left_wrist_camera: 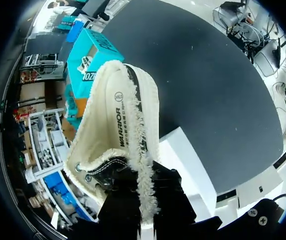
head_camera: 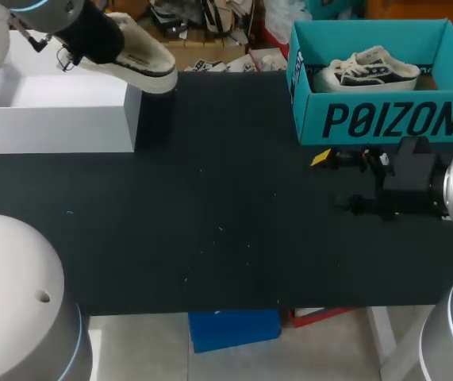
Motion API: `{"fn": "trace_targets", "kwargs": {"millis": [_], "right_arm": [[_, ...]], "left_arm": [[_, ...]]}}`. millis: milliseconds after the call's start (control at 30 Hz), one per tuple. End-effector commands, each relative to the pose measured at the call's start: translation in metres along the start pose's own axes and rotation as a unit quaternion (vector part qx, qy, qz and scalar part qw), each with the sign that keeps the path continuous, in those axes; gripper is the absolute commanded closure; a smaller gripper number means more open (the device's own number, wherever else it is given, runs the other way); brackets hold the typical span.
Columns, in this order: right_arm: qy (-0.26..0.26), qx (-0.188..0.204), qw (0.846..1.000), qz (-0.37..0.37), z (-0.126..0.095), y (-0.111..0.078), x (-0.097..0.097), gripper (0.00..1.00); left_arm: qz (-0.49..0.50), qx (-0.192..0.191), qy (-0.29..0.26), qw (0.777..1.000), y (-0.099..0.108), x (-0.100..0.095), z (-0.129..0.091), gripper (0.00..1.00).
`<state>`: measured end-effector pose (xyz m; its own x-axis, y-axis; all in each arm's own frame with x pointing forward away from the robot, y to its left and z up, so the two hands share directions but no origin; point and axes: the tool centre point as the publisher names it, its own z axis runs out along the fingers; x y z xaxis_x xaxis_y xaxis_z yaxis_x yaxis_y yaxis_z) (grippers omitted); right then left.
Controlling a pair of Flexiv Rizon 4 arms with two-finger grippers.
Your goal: Take the shoe out of the shoebox, open the shoe tongue, remove and reinsert the insole, then place the shoe into the shoebox
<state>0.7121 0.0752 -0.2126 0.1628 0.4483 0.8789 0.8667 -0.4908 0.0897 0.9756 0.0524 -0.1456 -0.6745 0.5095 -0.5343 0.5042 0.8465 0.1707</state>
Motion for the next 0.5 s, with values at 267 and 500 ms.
{"fn": "trace_targets", "kwargs": {"millis": [267,500], "right_arm": [[-0.001,0.000,1.000,0.000,-0.001,0.000,0.000,0.00],[-0.001,0.000,1.000,0.000,-0.001,0.000,0.000,0.00]], "left_arm": [[-0.053,-0.003,-0.059,0.997,0.066,0.054,0.011,1.00],[-0.071,-0.005,-0.055,0.996,0.097,0.056,0.037,1.00]]}}
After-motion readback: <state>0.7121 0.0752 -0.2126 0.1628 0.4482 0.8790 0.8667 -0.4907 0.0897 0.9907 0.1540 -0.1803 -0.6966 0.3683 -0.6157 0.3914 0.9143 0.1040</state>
